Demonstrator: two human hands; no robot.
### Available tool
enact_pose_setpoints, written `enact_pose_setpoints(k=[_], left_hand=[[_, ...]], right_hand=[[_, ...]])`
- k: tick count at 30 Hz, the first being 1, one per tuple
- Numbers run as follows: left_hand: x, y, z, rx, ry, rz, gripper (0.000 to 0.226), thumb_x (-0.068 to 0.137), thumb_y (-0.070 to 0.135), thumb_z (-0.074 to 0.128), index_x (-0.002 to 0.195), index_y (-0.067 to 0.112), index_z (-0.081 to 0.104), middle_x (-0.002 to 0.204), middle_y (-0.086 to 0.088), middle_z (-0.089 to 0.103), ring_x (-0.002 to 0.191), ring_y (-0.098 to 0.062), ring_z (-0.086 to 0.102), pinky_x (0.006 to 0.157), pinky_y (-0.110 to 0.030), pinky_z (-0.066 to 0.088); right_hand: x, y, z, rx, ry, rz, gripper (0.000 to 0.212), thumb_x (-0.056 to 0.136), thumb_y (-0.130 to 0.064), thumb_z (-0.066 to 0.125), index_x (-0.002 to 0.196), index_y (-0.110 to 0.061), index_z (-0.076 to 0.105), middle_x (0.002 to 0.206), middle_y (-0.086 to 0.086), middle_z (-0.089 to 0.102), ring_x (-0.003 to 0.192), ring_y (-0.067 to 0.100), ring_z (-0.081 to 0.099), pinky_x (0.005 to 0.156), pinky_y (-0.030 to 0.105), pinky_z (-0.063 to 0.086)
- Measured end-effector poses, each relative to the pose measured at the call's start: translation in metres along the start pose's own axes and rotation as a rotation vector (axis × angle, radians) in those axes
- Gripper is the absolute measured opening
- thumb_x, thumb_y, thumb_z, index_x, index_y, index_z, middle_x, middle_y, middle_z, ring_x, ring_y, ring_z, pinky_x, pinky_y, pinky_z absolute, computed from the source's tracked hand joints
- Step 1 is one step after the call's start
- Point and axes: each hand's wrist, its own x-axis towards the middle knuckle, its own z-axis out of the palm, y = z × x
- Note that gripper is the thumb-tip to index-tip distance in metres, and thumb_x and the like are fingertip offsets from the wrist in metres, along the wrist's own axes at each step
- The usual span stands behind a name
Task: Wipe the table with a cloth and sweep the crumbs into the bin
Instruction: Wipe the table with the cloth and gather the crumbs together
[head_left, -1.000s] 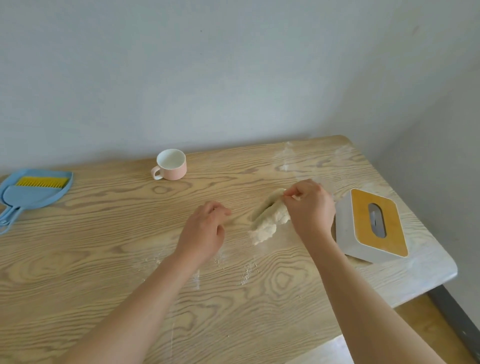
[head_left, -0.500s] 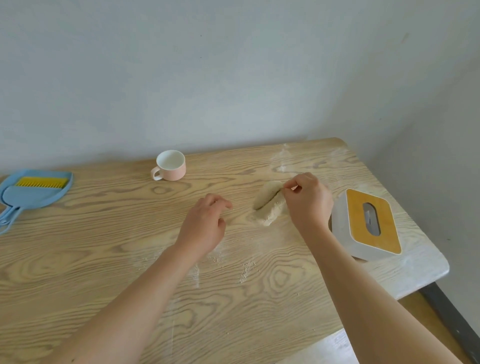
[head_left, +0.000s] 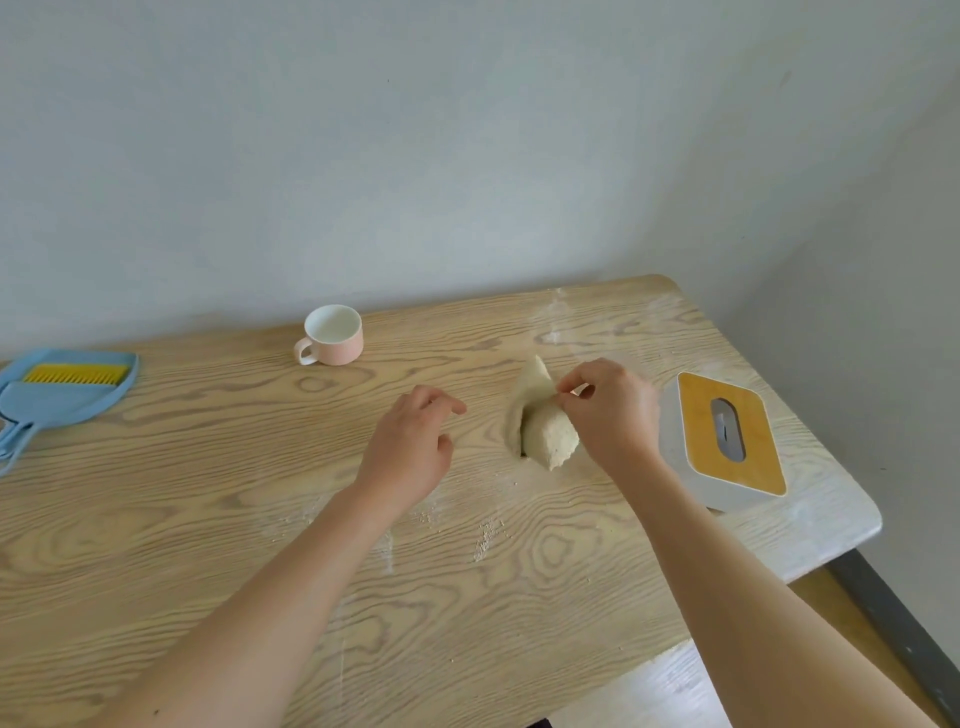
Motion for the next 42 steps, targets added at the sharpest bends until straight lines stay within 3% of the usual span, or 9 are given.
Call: enact_pose_setpoints(k=[7, 10, 14, 19, 23, 27, 32, 37, 42], left_hand=[[0.005, 0.004, 0.007, -0.002, -0.038, 0.021, 0.038, 0.083, 0.004, 0.054, 0.117, 0.02, 0.058, 0.122, 0.006, 0.048, 0.115, -0.015, 0.045, 0.092, -0.027, 0.039], [0.007, 0.008, 0.009, -0.009, -0.069, 0.006, 0.038, 0.084, 0.006, 0.054, 0.119, 0.022, 0.056, 0.123, 0.008, 0.046, 0.11, -0.014, 0.049, 0.088, -0.028, 0.042], [0.011, 0.016, 0.016, -0.016, -0.18, -0.024, 0.046, 0.086, 0.011, 0.056, 0.128, 0.027, 0.046, 0.128, 0.01, 0.04, 0.092, -0.011, 0.057, 0.077, -0.033, 0.05], [0.018, 0.026, 0.03, -0.082, -0.243, -0.073, 0.059, 0.088, 0.021, 0.059, 0.14, 0.03, 0.033, 0.139, 0.007, 0.037, 0.088, -0.006, 0.06, 0.074, -0.025, 0.049], [0.026, 0.03, 0.041, -0.089, -0.235, -0.119, 0.052, 0.091, 0.014, 0.048, 0.138, 0.031, 0.035, 0.139, 0.007, 0.038, 0.081, -0.007, 0.06, 0.075, -0.032, 0.052], [0.04, 0.033, 0.054, -0.071, -0.253, -0.155, 0.049, 0.091, 0.011, 0.047, 0.135, 0.031, 0.039, 0.136, 0.008, 0.04, 0.084, -0.005, 0.058, 0.079, -0.032, 0.051], [0.076, 0.059, 0.083, -0.089, -0.285, -0.123, 0.051, 0.089, 0.016, 0.051, 0.136, 0.031, 0.039, 0.132, 0.009, 0.04, 0.097, -0.007, 0.056, 0.081, -0.028, 0.049], [0.118, 0.091, 0.12, -0.086, -0.298, -0.088, 0.064, 0.085, 0.02, 0.06, 0.142, 0.028, 0.03, 0.141, 0.005, 0.037, 0.124, -0.015, 0.043, 0.095, -0.03, 0.042], [0.148, 0.119, 0.151, -0.091, -0.303, -0.115, 0.08, 0.081, 0.022, 0.063, 0.146, 0.03, 0.017, 0.148, 0.006, 0.023, 0.137, -0.017, 0.025, 0.107, -0.034, 0.03]], right_hand=[[-0.012, 0.014, -0.003, 0.046, 0.045, 0.028, 0.008, 0.075, -0.014, 0.069, 0.072, -0.021, 0.069, 0.082, -0.012, 0.065, 0.067, 0.012, 0.059, 0.061, 0.033, 0.051], [-0.012, 0.017, -0.006, 0.08, -0.028, 0.069, 0.009, 0.075, -0.017, 0.073, 0.072, -0.024, 0.069, 0.075, -0.013, 0.064, 0.066, 0.008, 0.059, 0.061, 0.029, 0.05], [-0.016, 0.021, -0.009, 0.349, -0.128, 0.17, 0.008, 0.076, -0.018, 0.075, 0.078, -0.021, 0.068, 0.071, -0.008, 0.067, 0.06, 0.001, 0.057, 0.058, 0.018, 0.044], [-0.024, 0.037, 0.0, 0.56, -0.3, 0.244, 0.007, 0.084, -0.022, 0.067, 0.082, -0.024, 0.06, 0.086, 0.004, 0.069, 0.086, 0.026, 0.065, 0.081, 0.04, 0.056], [-0.021, 0.055, -0.002, 0.917, -0.385, 0.462, 0.01, 0.094, -0.016, 0.054, 0.096, -0.007, 0.051, 0.099, 0.014, 0.066, 0.097, 0.027, 0.066, 0.08, 0.039, 0.057], [0.003, 0.085, -0.014, 0.833, -0.192, 0.598, 0.01, 0.096, -0.02, 0.051, 0.095, -0.01, 0.052, 0.09, 0.009, 0.062, 0.083, 0.024, 0.064, 0.066, 0.033, 0.055], [0.048, 0.12, -0.041, 0.688, 0.078, 0.597, 0.011, 0.095, -0.023, 0.05, 0.103, -0.023, 0.058, 0.073, -0.003, 0.057, 0.06, 0.013, 0.05, 0.058, 0.032, 0.045], [0.098, 0.139, -0.065, 0.727, 0.167, 0.543, 0.02, 0.097, -0.019, 0.047, 0.101, -0.028, 0.065, 0.05, -0.013, 0.046, 0.046, 0.007, 0.037, 0.046, 0.025, 0.035], [0.142, 0.152, -0.066, 0.671, 0.191, 0.477, 0.024, 0.096, -0.015, 0.044, 0.101, -0.026, 0.065, 0.058, -0.008, 0.045, 0.038, 0.002, 0.033, 0.036, 0.013, 0.029]])
